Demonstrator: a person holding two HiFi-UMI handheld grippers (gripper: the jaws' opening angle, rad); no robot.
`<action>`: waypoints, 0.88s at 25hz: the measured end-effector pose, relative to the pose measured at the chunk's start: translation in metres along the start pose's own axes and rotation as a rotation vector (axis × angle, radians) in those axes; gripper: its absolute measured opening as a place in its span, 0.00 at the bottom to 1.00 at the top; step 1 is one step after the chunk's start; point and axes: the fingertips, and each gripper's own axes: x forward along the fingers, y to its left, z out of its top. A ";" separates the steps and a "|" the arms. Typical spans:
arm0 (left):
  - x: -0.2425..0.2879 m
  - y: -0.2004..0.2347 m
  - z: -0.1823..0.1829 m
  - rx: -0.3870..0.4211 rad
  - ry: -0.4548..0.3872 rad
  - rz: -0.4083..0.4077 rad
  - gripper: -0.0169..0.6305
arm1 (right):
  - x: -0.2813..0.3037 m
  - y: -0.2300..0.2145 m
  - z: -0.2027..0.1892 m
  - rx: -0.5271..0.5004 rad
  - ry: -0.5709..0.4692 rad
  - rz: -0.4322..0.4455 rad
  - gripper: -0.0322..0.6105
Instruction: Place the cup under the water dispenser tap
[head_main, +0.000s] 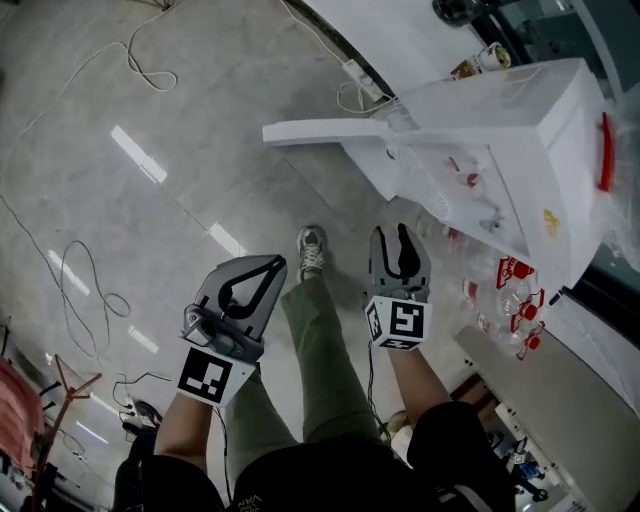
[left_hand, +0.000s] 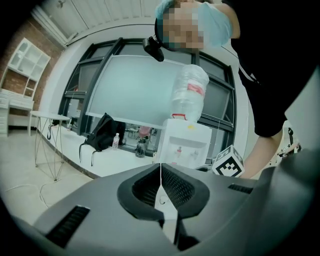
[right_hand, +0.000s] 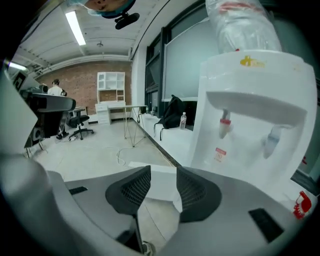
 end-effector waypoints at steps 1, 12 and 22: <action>0.007 0.004 -0.013 -0.008 -0.003 0.002 0.06 | 0.014 -0.001 -0.015 -0.009 0.008 0.001 0.27; 0.070 0.037 -0.143 -0.030 0.015 -0.017 0.06 | 0.155 -0.038 -0.170 -0.064 0.135 -0.050 0.27; 0.110 0.070 -0.204 -0.050 0.013 0.028 0.06 | 0.254 -0.086 -0.283 -0.248 0.333 -0.085 0.27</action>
